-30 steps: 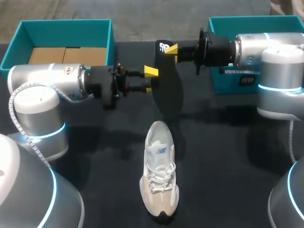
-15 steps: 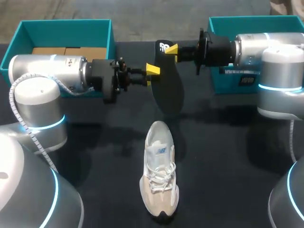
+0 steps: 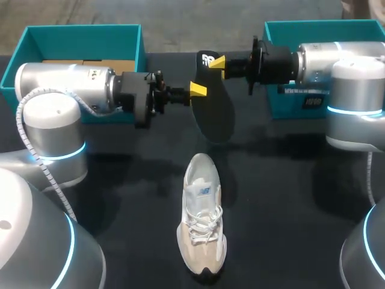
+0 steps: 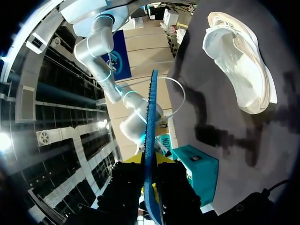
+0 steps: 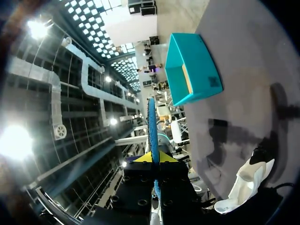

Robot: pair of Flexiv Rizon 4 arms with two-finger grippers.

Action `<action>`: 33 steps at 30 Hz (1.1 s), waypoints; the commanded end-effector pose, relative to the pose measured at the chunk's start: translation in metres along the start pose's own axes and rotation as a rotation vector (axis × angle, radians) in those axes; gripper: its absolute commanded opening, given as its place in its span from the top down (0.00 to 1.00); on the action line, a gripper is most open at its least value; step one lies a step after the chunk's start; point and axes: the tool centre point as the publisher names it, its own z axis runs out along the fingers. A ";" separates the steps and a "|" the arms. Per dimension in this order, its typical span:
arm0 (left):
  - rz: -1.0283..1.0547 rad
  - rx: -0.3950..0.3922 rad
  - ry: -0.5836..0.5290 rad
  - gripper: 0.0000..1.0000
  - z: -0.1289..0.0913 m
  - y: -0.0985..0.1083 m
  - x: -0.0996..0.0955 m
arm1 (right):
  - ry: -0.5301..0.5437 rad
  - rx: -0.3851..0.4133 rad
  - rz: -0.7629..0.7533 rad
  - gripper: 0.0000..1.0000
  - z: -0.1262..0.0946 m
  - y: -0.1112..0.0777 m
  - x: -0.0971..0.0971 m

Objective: Take the shoe out of the shoebox, open the shoe tongue, remove and reinsert the insole, then place the shoe into the shoebox

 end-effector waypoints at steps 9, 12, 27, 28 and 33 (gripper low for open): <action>0.003 -0.012 -0.003 1.00 0.005 0.001 0.002 | -0.001 0.000 0.000 1.00 0.001 0.000 -0.001; -0.001 -0.015 -0.007 1.00 0.003 0.001 0.003 | 0.002 -0.003 0.001 0.65 0.001 0.000 -0.001; -0.024 -0.065 0.004 1.00 -0.049 -0.003 0.002 | 0.021 -0.039 -0.065 0.00 -0.022 -0.032 -0.011; -0.026 -0.066 0.007 1.00 -0.054 -0.004 0.002 | 0.023 -0.034 -0.066 0.00 -0.023 -0.036 -0.012; -0.042 -0.062 0.021 1.00 -0.071 -0.011 -0.001 | 0.013 -0.022 -0.053 0.00 -0.026 -0.048 -0.018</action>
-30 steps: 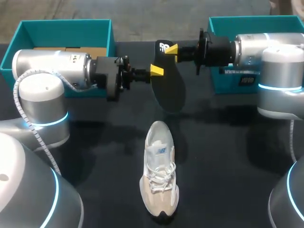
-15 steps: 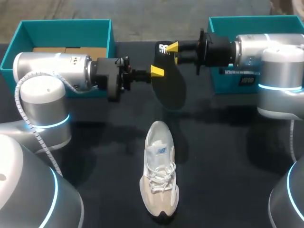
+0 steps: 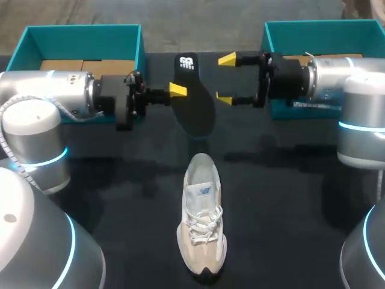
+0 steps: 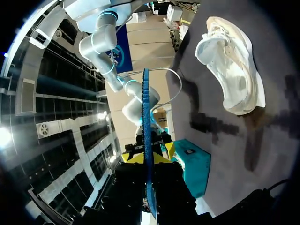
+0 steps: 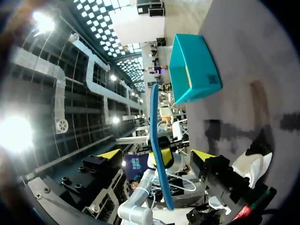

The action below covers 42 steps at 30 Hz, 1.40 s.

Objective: Take the shoe out of the shoebox, open the shoe tongue, remove and reinsert the insole, then place the shoe into the shoebox

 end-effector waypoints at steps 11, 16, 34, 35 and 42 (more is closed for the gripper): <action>-0.143 0.000 0.068 1.00 -0.061 -0.025 -0.010 | -0.014 -0.008 0.007 0.00 -0.007 -0.010 -0.002; -0.364 0.000 0.143 1.00 -0.068 -0.030 -0.010 | -0.014 -0.008 0.007 0.00 -0.007 -0.010 -0.002; -0.896 0.177 0.130 1.00 -0.064 -0.033 -0.014 | -0.014 -0.008 0.007 0.00 -0.007 -0.010 -0.002; -0.896 0.177 0.130 1.00 -0.064 -0.033 -0.014 | -0.014 -0.008 0.007 0.00 -0.007 -0.010 -0.002; -0.896 0.177 0.130 1.00 -0.064 -0.033 -0.014 | -0.014 -0.008 0.007 0.00 -0.007 -0.010 -0.002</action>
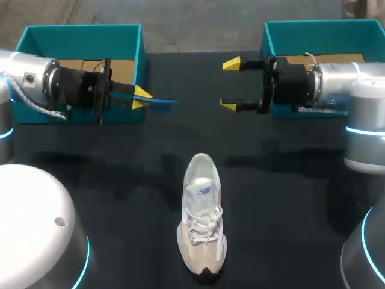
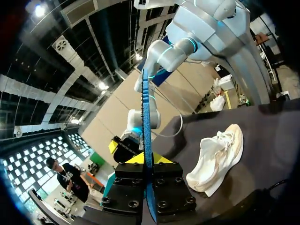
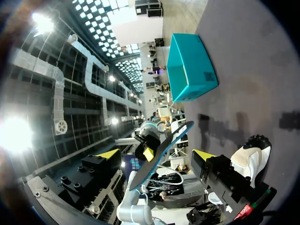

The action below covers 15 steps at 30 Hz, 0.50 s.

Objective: Take the shoe out of the shoebox, open the shoe tongue, remove and reinsert the insole, then place the shoe into the shoebox

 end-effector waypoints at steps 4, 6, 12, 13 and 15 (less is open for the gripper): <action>-0.196 0.055 -0.032 1.00 -0.002 0.009 -0.015 | -0.003 0.000 0.001 0.00 0.000 -0.001 0.000; -0.285 0.053 -0.039 1.00 -0.003 0.008 -0.018 | -0.003 0.000 0.001 0.00 0.000 -0.001 0.000; -0.511 -0.013 -0.021 1.00 0.000 0.010 -0.017 | -0.003 0.000 0.001 0.00 0.000 -0.001 0.000; -0.548 -0.016 -0.014 1.00 0.000 0.011 -0.016 | -0.003 0.000 0.001 0.00 0.000 -0.001 0.000; -0.625 -0.028 -0.006 1.00 0.000 0.015 -0.015 | -0.003 0.000 0.001 0.00 0.000 -0.001 0.000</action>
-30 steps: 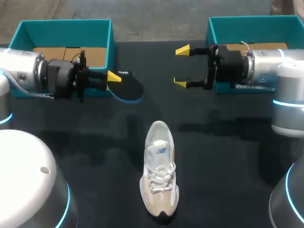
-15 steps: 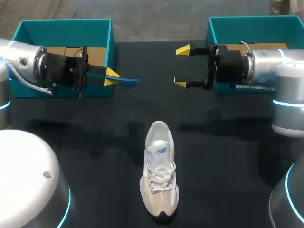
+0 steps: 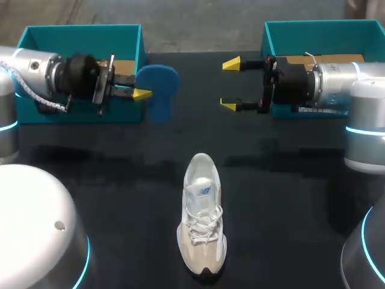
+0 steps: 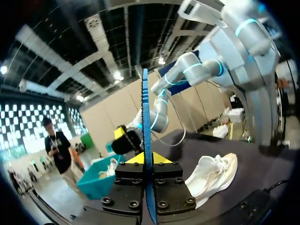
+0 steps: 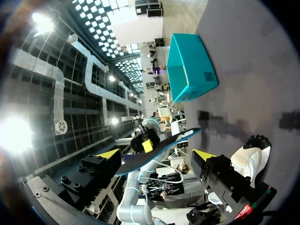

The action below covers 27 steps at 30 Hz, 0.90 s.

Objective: Take the shoe out of the shoebox, open the shoe tongue, remove and reinsert the insole, then place the shoe into the shoebox

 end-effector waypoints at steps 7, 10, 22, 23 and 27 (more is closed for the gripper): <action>-0.493 -0.041 -0.013 1.00 -0.001 0.014 -0.008 | -0.003 0.000 0.000 0.00 0.000 -0.001 0.000; -0.588 -0.010 -0.020 1.00 -0.003 0.017 -0.011 | -0.003 0.000 0.000 0.00 0.000 -0.001 0.000; -0.591 -0.055 -0.044 1.00 -0.001 0.016 -0.011 | -0.003 0.000 0.000 0.00 0.000 -0.001 0.000; -0.591 -0.055 -0.044 1.00 -0.001 0.016 -0.011 | -0.003 0.000 0.000 0.00 0.000 -0.001 0.000; -0.591 -0.055 -0.044 1.00 -0.001 0.016 -0.011 | -0.003 0.000 0.000 0.00 0.000 -0.001 0.000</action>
